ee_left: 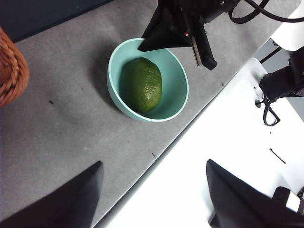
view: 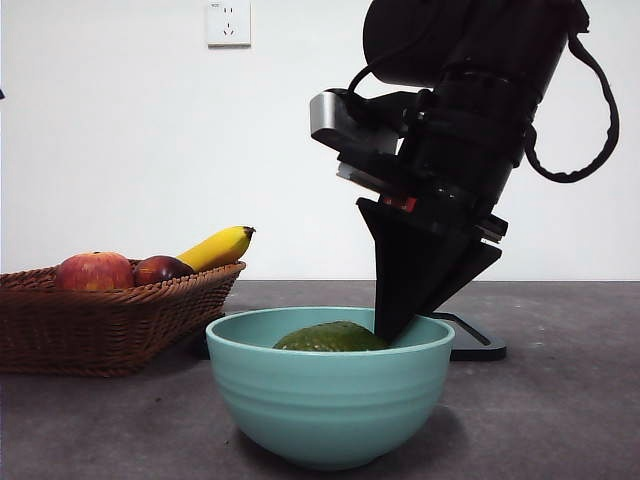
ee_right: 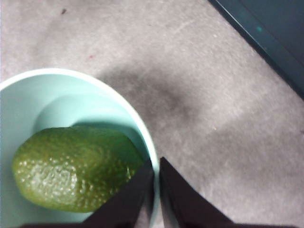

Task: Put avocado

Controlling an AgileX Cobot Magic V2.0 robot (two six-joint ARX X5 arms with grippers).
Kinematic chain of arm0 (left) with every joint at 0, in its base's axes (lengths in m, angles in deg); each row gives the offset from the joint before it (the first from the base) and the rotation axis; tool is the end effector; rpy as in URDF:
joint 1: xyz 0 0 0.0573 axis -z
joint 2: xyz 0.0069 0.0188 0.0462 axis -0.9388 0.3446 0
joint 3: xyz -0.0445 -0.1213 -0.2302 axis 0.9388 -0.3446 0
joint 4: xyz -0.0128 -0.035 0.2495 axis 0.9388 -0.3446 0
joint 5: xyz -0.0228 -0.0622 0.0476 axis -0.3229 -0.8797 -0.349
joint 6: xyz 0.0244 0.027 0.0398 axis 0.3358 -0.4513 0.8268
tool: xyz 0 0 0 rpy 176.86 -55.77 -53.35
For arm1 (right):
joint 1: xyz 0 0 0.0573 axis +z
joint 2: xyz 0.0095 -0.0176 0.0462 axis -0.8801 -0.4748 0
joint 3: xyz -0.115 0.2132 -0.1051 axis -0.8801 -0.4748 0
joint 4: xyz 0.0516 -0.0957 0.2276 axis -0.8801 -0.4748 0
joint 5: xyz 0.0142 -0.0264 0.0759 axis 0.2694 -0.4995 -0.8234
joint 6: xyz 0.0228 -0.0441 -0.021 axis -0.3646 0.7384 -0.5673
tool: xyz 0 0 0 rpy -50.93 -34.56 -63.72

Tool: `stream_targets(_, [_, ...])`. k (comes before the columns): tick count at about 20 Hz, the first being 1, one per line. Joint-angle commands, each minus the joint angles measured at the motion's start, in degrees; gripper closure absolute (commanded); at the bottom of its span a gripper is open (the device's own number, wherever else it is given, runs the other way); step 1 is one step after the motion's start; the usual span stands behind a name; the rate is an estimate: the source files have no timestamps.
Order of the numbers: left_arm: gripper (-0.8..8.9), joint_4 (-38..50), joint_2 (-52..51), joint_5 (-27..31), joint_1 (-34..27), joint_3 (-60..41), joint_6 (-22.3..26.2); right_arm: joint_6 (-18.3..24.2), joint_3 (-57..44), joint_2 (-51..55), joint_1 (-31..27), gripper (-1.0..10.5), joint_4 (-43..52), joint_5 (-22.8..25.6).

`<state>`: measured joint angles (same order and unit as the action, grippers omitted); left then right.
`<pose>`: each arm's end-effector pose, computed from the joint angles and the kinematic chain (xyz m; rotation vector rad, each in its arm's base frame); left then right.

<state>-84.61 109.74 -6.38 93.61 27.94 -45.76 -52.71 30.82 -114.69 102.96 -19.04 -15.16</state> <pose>0.1213 -0.0714 0.2994 -0.0547 0.9901 -0.9551 0.2202 0.2024 0.1946 -0.2884 1.2022 0.8299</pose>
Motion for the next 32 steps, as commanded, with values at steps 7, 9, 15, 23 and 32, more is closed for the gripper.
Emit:
stream_targets(7, [4.7,0.2,0.3,-0.3,0.3,0.4,1.1,-3.1,12.7,-0.5,-2.8,9.4,-5.6,0.0])
stream_targets(9, [4.7,0.2,0.3,-0.3,0.3,0.4,1.1,-3.1,16.2,-1.8,-5.6,9.4,-6.1,0.0])
stream_targets(15, [4.7,0.2,0.3,-0.3,0.3,0.4,1.1,-1.1,31.1,-13.2,-12.7,9.4,-10.5,0.0])
stream_targets(23, [4.7,0.2,0.3,-0.3,0.3,0.4,1.1,-0.4,39.9,-27.3,-17.2,9.4,-8.4,0.0])
stream_targets(32, [4.71,0.2,0.3,-0.3,0.3,0.4,1.1,-0.5,39.9,-28.9,-17.2,8.9,-8.5,0.0])
